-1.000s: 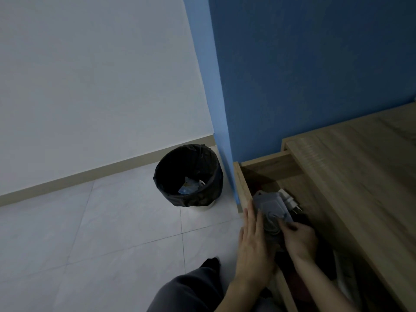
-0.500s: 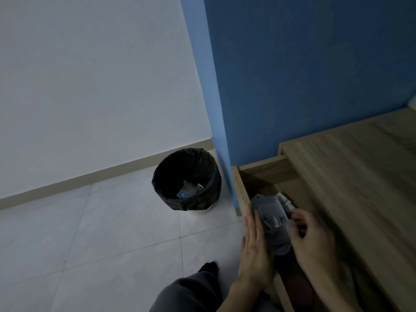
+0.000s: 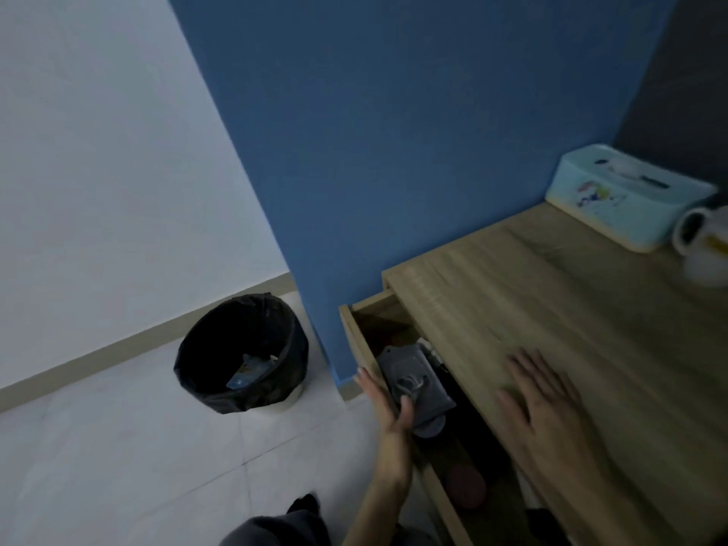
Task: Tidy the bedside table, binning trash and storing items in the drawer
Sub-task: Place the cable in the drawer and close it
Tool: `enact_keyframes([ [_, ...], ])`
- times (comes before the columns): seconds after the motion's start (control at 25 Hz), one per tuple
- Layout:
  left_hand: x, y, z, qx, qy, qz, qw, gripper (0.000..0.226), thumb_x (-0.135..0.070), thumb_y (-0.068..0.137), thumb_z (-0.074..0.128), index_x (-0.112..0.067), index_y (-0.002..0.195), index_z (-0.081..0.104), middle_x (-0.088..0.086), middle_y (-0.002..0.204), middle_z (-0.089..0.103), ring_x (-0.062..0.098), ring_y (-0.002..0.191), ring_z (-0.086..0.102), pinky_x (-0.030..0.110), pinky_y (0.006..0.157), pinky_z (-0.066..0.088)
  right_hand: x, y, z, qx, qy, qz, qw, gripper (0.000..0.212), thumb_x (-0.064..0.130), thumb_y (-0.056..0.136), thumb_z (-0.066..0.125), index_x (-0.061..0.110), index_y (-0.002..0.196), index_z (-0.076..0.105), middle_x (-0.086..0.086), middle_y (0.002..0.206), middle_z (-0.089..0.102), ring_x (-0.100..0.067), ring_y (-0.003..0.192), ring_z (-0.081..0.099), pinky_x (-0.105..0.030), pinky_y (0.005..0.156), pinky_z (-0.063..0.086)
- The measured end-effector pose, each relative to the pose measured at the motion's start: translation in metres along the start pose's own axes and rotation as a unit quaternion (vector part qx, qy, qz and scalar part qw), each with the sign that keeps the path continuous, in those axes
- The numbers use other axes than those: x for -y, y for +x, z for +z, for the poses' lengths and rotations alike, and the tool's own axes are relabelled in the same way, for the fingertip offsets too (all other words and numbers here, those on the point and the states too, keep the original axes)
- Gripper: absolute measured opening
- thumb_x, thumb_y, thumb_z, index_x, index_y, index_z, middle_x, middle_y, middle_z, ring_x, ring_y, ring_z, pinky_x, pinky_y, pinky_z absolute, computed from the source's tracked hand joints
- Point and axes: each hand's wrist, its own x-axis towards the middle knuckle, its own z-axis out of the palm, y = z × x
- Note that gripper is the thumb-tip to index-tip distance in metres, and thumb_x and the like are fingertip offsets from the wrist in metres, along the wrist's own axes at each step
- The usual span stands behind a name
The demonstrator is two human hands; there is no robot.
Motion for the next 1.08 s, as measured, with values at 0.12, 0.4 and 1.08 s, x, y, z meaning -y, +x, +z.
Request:
enact_keyframes([
  [0.12,-0.009,0.002,0.021,0.005,-0.073,-0.066,0.995,0.067,-0.039,0.095,0.043,-0.053,0.133,-0.01,-0.016,0.155,-0.012,0.009,0.145,-0.005,0.036,0.118,0.009,-0.016,-0.014,-0.012,-0.016,-0.013,0.023,1.0,0.073,0.052,0.094,0.01,0.004,0.12,0.06,-0.013,0.128,0.059,-0.03,0.121,0.053,-0.039,0.102,0.026],
  [0.4,-0.001,0.02,0.058,0.049,-0.07,-0.12,0.989,0.075,-0.054,0.091,0.034,-0.036,0.146,-0.013,-0.011,0.158,-0.007,0.017,0.147,0.004,0.047,0.12,0.008,-0.018,-0.016,-0.016,-0.02,0.009,0.033,0.999,0.068,0.049,0.095,0.013,0.008,0.116,0.063,-0.008,0.126,0.062,-0.022,0.124,0.05,-0.03,0.106,0.02],
  [1.08,-0.143,0.07,0.226,0.183,0.164,0.236,0.94,0.062,-0.028,0.094,0.052,-0.039,0.144,0.016,-0.018,0.157,0.004,0.0,0.145,0.002,0.027,0.119,0.008,-0.18,0.078,-0.104,-0.251,0.319,0.37,0.835,0.081,0.038,0.081,0.064,0.015,0.145,0.019,-0.017,0.143,0.04,-0.034,0.125,0.043,-0.042,0.101,0.036],
])
